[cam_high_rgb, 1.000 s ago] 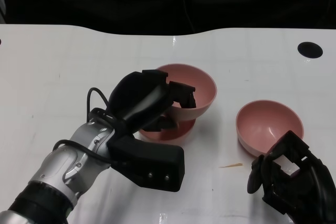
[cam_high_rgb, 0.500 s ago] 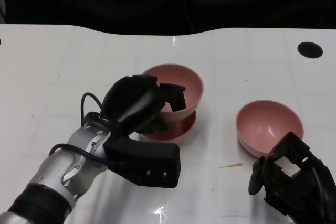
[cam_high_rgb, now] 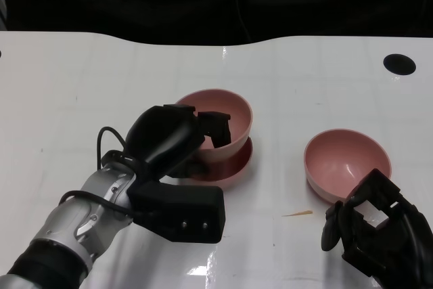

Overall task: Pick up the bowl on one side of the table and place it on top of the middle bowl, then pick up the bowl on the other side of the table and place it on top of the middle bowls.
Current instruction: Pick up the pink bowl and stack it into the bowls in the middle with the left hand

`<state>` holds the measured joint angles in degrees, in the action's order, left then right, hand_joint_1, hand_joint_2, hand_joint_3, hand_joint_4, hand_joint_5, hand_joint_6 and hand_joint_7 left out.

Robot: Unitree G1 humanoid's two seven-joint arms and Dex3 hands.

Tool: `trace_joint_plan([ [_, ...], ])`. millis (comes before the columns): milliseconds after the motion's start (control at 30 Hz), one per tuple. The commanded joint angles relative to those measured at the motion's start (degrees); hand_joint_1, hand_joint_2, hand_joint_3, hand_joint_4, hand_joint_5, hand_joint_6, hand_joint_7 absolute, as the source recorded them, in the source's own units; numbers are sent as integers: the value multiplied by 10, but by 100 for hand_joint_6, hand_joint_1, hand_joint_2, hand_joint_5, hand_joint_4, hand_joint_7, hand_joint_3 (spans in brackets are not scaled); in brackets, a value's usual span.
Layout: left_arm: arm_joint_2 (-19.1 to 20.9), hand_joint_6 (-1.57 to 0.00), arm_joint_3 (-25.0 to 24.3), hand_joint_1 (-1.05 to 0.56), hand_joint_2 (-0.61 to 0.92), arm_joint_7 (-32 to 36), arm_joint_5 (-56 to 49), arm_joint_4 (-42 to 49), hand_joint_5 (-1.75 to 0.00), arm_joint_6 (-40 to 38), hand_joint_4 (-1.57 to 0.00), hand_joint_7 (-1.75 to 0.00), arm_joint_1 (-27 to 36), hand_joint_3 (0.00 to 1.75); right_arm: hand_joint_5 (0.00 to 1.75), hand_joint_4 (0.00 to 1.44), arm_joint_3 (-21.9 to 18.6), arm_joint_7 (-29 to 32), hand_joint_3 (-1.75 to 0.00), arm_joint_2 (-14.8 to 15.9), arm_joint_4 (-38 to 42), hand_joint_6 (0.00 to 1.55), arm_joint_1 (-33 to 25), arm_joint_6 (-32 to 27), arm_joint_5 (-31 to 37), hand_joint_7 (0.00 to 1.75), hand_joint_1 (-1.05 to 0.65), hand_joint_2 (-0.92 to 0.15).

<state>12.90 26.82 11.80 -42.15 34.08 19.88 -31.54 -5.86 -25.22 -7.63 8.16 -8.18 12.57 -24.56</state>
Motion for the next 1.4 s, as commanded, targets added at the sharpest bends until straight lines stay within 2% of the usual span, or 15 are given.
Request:
trace_joint_plan([
  [33, 6, -70, -6, -5, 92, 9, 8, 10, -173, 7, -66, -140, -4, 22, 175, 84, -2, 3, -114, 6, -5, 53, -4, 5, 2, 175, 3, -73],
  [333, 3, -76, -4, -7, 92, 8, 9, 19, -167, 9, -70, -126, -6, 22, 175, 84, -3, 0, -114, 2, 0, 53, -3, 14, 3, 175, 2, -73],
  [400, 1, -81, -2, -9, 92, 4, 8, 24, -168, 7, -69, -113, -7, 22, 175, 85, -3, 4, -114, 0, 1, 54, -3, 18, 6, 175, 2, -72],
  [500, 0, -96, 0, -9, 92, 5, 5, 30, -159, 6, -72, -75, -9, 19, 175, 85, -3, 4, -115, 0, 1, 54, -2, 18, 7, 175, 1, -71],
  [533, 0, -97, 0, -8, 92, 6, 6, 32, -160, 6, -72, -76, -9, 19, 175, 85, -2, 4, -115, 0, 0, 54, -3, 17, 6, 175, 1, -71],
  [633, -2, -88, 0, -8, 92, 4, 6, 34, -167, 5, -69, -99, -10, 19, 175, 85, -2, 5, -116, -2, -1, 54, -3, 16, 5, 175, 1, -71],
  [767, -1, -83, 2, -8, 92, 4, 4, 38, -172, 5, -66, -107, -11, 18, 175, 86, -2, 4, -117, -2, 2, 54, -2, 22, 8, 175, 2, -72],
  [833, -2, -84, 1, -8, 92, 3, 6, 39, -174, 6, -65, -99, -11, 17, 175, 86, -2, 7, -117, -3, 1, 54, -3, 21, 10, 175, 2, -71],
  [933, -2, -96, 2, -10, 92, 4, 6, 40, -168, 6, -67, -68, -11, 17, 175, 86, -2, 5, -117, -3, 1, 54, -3, 18, 7, 175, 1, -71],
  [1000, -2, -98, 2, -10, 92, 0, 6, 38, -167, 3, -67, -62, -11, 17, 175, 86, -2, 5, -117, -3, 1, 54, -3, 18, 7, 175, 1, -71],
  [1033, -2, -95, 3, -9, 92, -5, 6, 37, -169, 2, -66, -76, -11, 17, 175, 86, -1, 5, -117, -2, 0, 54, -3, 18, 7, 175, 1, -71],
  [1133, -1, -89, 4, -9, 92, -12, 6, 35, -169, 0, -67, -94, -10, 16, 175, 86, -1, 7, -117, -2, -3, 54, -4, 14, 6, 175, 1, -71],
  [1233, -2, -89, 5, -8, 92, -5, 4, 39, -168, 1, -68, -95, -11, 14, 175, 86, 0, 11, -117, -2, -5, 55, -5, 15, 10, 175, 1, -70],
  [1300, -3, -86, 6, -6, 92, 1, 2, 42, -173, 3, -66, -103, -11, 11, 175, 86, 0, 12, -117, -1, -4, 55, -5, 17, 12, 175, 2, -70],
  [1400, -2, -91, 6, -7, 92, 6, 2, 43, -164, 7, -71, -89, -11, 12, 175, 86, 0, 8, -117, 1, 0, 54, -3, 22, 11, 175, 2, -71],
])
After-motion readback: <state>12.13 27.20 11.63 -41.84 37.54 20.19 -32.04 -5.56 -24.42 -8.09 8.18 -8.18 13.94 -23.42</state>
